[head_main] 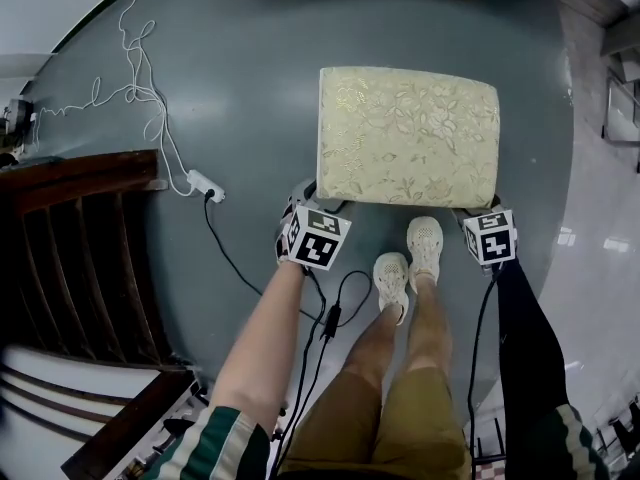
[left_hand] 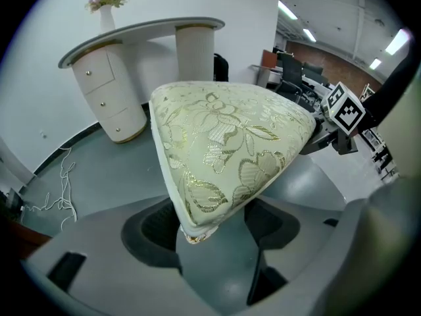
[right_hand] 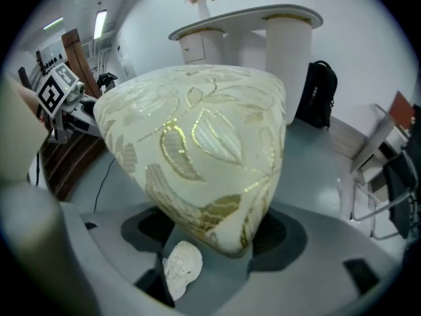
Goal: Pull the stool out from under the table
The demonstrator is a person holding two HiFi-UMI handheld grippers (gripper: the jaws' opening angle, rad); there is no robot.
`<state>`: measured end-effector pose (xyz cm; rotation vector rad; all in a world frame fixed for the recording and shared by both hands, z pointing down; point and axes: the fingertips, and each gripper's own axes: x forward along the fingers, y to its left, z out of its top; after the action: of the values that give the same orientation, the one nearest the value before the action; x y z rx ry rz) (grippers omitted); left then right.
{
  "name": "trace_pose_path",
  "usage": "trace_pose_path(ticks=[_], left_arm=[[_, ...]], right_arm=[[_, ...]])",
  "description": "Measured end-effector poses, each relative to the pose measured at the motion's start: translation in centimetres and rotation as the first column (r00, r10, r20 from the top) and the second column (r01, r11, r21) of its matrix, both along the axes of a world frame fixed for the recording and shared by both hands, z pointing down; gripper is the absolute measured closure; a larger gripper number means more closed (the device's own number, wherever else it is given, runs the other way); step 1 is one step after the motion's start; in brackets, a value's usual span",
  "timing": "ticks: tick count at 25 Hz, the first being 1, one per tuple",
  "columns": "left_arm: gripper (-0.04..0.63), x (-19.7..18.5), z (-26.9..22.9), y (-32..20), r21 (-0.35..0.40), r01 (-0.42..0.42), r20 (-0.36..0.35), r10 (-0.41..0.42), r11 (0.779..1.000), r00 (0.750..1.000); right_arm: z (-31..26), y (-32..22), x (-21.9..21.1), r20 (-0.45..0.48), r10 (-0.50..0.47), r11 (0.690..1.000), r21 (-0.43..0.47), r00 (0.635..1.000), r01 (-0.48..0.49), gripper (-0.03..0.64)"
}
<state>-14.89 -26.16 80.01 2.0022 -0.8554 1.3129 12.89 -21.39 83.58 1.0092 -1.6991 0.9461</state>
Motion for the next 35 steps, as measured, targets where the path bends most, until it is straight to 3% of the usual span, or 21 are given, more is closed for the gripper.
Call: trace_pose_path(ticks=[28,35], left_arm=[[0.288,0.3,-0.7,1.1,-0.019,0.083,0.052,-0.082,0.996,0.995],[0.29,1.4,-3.9,9.9,-0.023,0.076,0.056,-0.074,0.997,0.996]], right_arm=[[0.8,-0.2,0.3,0.056,-0.048,0.997,-0.056,0.997,0.051,0.268],[-2.3,8.8,1.4,0.072,-0.046,0.997,-0.063,0.996,0.051,0.27]])
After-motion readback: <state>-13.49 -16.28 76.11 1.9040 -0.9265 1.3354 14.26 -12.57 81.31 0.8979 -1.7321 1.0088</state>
